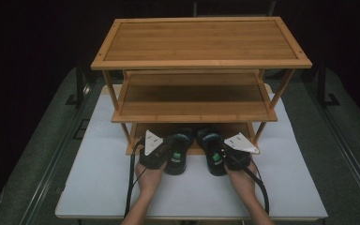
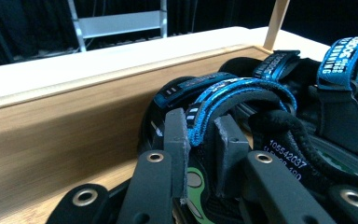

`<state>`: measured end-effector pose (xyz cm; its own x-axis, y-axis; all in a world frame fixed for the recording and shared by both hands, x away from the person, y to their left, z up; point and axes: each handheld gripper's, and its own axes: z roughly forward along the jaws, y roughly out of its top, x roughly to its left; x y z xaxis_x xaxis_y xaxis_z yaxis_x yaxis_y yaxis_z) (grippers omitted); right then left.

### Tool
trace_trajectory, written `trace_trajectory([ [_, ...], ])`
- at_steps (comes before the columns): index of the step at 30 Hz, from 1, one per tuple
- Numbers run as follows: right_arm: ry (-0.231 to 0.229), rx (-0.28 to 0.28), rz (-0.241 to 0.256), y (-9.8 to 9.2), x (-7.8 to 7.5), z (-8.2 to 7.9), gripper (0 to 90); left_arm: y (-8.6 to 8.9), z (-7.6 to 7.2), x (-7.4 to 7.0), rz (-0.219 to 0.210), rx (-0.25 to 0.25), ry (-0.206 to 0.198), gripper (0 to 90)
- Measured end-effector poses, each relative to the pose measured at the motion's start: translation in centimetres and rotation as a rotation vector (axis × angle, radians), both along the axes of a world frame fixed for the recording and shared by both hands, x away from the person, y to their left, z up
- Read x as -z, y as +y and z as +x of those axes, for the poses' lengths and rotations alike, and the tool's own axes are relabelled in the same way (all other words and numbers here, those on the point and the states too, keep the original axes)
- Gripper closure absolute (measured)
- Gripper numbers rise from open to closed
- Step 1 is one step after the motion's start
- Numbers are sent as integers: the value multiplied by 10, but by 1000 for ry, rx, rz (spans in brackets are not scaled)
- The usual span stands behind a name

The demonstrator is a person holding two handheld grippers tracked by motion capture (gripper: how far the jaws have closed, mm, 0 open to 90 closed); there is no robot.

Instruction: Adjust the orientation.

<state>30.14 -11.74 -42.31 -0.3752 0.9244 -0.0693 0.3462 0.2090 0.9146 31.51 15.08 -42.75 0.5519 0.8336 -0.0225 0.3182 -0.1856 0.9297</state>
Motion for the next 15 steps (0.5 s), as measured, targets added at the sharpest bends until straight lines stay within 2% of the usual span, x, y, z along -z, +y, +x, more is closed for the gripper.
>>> trace_trajectory([
  [7, 22, -16, -4, -4, 0, 1, 747, 4, 1, -1, 1, 42, 18, 705],
  [11, 14, -28, -18, -5, -2, 1, 702, 5, 1, -1, 9, 55, 27, 638],
  [15, 18, -43, -23, -9, -4, 0, 686, 6, 1, -4, 14, 84, 27, 624],
])
